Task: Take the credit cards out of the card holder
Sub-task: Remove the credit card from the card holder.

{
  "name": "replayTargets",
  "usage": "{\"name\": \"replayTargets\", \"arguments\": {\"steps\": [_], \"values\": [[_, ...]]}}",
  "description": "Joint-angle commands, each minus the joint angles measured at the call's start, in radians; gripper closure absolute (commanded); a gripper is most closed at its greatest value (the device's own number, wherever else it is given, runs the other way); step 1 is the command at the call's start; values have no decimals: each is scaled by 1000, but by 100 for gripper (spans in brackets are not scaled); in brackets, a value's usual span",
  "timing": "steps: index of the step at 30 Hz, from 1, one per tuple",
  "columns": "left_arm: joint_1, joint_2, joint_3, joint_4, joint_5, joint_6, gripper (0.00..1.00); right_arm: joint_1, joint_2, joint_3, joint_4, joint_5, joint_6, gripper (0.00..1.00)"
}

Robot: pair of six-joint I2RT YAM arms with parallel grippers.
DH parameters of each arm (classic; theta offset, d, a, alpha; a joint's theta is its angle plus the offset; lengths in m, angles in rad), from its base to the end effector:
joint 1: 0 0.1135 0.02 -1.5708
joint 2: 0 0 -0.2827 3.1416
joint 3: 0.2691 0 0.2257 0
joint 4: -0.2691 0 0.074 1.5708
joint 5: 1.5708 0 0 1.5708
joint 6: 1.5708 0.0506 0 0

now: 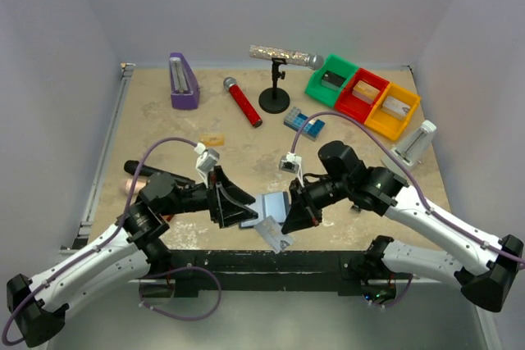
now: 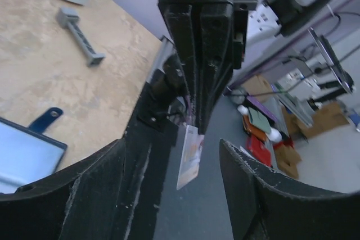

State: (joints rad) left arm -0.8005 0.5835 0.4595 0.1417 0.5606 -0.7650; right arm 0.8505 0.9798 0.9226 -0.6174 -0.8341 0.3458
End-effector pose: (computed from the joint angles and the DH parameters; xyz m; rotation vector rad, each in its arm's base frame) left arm 0.0672 -0.1079 0.3040 0.5423 1.7357 -1.6088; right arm 0.0823 0.1506 0.3283 -1.0967 2.2014 1.5318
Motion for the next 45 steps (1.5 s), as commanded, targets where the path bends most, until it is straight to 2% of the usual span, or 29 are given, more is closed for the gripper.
{"name": "replayTargets", "arguments": {"steps": [1, 10, 18, 27, 29, 36, 37, 40, 41, 43, 45], "values": [[-3, 32, 45, 61, 243, 26, 30, 15, -7, 15, -53, -28, -47, 100], [-62, 105, 62, -1, 251, 72, 38, 28, 20, 44, -21, -19, -18, 100], [-63, 93, 39, -14, 223, 78, 42, 56, 48, 78, -28, -11, -19, 100], [-65, 124, 39, -37, 269, 90, 57, 68, 63, 119, -59, -7, -36, 100], [-68, 125, 38, -34, 272, 90, 62, 71, 69, 130, -68, -5, -41, 100], [-69, 121, 33, -22, 269, 89, 99, 76, 77, 139, -74, 4, -41, 100], [-69, 118, 30, -21, 263, 87, 100, 76, 74, 140, -73, 15, -38, 100], [-69, 87, 12, -10, 210, 86, 100, 74, 37, 134, -48, 87, 1, 62], [-69, 67, 2, -8, 176, 84, 100, 74, 13, 124, -21, 133, 28, 54], [-69, 15, -27, -11, 67, 70, 100, 65, -65, 82, 57, 228, 91, 42], [-68, -52, -91, 71, -43, 8, 100, 48, -133, 21, 152, 283, 165, 37]]}}
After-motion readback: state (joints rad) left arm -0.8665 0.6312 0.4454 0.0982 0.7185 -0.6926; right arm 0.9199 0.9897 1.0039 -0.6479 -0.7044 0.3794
